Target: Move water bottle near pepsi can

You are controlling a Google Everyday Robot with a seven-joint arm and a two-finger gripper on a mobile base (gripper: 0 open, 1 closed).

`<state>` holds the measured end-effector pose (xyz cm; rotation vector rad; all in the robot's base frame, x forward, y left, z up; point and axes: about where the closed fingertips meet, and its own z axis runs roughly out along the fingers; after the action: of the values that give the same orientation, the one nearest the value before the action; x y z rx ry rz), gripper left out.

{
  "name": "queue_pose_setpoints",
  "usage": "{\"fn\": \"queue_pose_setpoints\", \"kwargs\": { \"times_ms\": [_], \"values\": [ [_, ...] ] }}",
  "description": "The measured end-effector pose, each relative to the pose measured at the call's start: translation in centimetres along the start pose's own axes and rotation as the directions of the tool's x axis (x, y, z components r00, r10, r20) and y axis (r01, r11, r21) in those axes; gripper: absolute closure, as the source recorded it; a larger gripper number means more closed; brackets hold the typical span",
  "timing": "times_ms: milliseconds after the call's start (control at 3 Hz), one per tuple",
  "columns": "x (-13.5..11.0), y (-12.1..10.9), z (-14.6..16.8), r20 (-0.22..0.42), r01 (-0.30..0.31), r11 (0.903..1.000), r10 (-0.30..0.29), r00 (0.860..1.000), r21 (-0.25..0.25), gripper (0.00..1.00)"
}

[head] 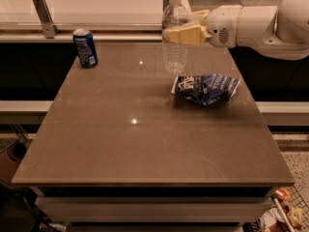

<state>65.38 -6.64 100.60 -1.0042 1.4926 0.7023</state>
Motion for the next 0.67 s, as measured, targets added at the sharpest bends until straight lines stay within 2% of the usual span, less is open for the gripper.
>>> {"fn": "queue_pose_setpoints", "kwargs": {
  "times_ms": [333,667],
  "values": [
    [0.2,-0.1,0.7,-0.011,0.000,1.0000,0.000,1.000,-0.005,1.00],
    [0.3,0.3,3.4,-0.014,-0.001,0.9989,0.000,1.000,-0.047,1.00]
  ]
}}
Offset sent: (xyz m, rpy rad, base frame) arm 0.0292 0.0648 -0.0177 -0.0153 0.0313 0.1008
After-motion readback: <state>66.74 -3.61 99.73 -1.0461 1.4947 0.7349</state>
